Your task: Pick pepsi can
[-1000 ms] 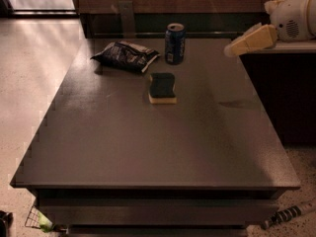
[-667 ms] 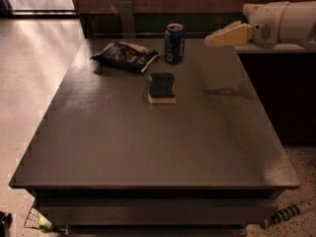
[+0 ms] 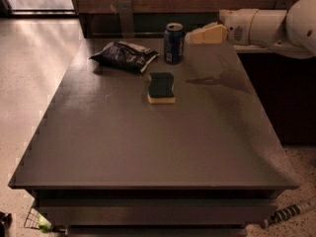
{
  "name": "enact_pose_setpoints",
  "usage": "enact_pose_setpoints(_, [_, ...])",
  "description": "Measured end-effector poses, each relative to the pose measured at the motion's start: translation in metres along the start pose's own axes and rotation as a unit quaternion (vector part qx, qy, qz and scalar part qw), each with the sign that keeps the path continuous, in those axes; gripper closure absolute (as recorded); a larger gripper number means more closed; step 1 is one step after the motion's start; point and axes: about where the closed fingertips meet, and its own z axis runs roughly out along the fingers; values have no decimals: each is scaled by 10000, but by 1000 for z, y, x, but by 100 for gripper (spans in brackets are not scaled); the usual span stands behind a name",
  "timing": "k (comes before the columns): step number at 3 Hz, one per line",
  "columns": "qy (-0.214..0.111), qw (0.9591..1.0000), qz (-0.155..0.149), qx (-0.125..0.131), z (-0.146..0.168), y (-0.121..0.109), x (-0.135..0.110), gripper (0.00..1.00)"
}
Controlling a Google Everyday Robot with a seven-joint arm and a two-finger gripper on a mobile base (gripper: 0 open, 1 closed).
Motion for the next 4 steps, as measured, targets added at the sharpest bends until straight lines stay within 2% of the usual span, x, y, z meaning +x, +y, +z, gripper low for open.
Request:
enact_pose_setpoints(1, [-61,10000,78,-6,9,-1,8,0])
enact_pose_setpoints(3, [-457,9978,331,-349,61,-13,29,0])
enact_pose_setpoints(4, [-559,9967,308,-502,78,-13,32,0])
